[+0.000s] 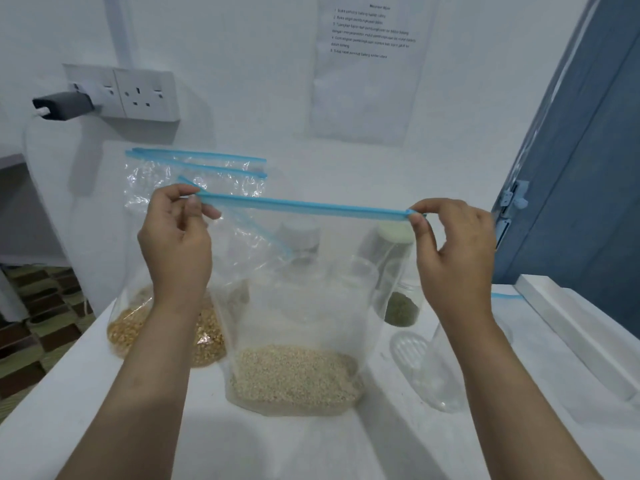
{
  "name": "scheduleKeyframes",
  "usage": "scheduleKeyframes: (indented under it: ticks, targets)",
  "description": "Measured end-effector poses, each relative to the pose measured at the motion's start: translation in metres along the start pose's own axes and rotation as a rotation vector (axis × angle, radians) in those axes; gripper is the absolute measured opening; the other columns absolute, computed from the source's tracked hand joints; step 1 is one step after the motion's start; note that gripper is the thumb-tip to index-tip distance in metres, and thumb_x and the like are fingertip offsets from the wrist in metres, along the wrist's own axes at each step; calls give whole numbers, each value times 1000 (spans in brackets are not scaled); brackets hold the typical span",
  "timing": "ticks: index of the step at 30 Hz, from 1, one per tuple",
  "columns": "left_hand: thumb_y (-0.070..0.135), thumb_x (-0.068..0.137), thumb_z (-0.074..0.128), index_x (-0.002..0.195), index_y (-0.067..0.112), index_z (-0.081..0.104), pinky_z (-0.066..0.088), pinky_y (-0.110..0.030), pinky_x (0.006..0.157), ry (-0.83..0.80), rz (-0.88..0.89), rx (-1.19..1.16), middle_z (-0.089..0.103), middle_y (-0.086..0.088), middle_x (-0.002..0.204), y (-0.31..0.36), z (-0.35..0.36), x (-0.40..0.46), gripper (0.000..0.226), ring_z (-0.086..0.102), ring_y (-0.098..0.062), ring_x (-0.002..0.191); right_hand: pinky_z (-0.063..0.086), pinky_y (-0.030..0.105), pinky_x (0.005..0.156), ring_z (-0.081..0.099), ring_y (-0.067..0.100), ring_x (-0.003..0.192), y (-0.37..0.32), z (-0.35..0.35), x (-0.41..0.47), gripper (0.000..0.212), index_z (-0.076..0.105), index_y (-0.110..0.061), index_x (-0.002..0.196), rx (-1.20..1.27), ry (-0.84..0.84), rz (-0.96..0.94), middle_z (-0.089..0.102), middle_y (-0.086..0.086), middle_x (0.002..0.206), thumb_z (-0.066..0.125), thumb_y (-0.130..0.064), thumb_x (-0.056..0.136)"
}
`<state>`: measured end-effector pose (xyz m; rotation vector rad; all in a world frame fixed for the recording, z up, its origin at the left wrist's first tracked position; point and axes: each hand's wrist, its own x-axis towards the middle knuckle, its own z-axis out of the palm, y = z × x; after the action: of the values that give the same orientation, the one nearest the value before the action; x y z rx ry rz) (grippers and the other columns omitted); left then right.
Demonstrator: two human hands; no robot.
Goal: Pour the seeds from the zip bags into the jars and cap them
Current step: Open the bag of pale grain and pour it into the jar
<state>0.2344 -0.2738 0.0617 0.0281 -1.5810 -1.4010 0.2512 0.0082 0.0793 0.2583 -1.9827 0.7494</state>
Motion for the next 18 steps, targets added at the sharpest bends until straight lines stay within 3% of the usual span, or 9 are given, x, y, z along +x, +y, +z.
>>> scheduleKeyframes:
  ticks: [3, 5, 8, 11, 15, 18]
  targets:
    - [19, 103, 48, 99, 35, 53, 45, -22, 73, 2, -3, -24, 68, 15, 73, -2, 0, -1, 17, 54, -5, 67, 49, 20, 70, 62, 12, 85, -9, 3, -4, 10, 62, -23, 101, 265, -55, 143, 68, -6, 89, 54, -19, 102]
    - [19, 104, 48, 106, 29, 53, 46, -18, 76, -31, -8, -48, 68, 12, 78, -2, 1, -7, 11, 57, -3, 72, 51, 19, 63, 61, 7, 77, -13, 4, -6, 12, 62, -24, 100, 383, -47, 236, 67, -3, 87, 54, -15, 102]
    - [15, 102, 54, 115, 28, 53, 48, -22, 91, -104, -31, -112, 68, 12, 84, -2, -3, -18, 18, 64, -6, 90, 48, 15, 60, 56, -2, 70, -12, 8, -7, 15, 63, -23, 104, 450, -35, 314, 64, -2, 90, 53, -12, 101]
    - [12, 99, 59, 121, 27, 54, 48, -32, 98, -129, -81, -190, 69, 11, 85, -3, -10, -20, 27, 66, -7, 98, 39, 9, 65, 49, -1, 71, -7, 14, -5, 21, 64, -27, 113, 356, -76, 312, 60, -10, 93, 57, -13, 99]
    - [11, 96, 64, 110, 25, 61, 50, -20, 76, -123, -101, -263, 71, 11, 81, 1, -15, -14, 20, 66, -3, 85, 44, 11, 62, 50, 0, 59, -5, 28, 11, 19, 67, -26, 105, 364, -41, 345, 64, -8, 94, 60, -10, 96]
    - [13, 94, 66, 97, 23, 60, 48, -15, 66, -97, -105, -306, 72, 14, 77, 6, -14, -15, 11, 65, -1, 78, 58, 31, 65, 56, 5, 53, -8, 48, 23, 18, 65, -21, 102, 460, -27, 386, 63, -8, 89, 57, -6, 96]
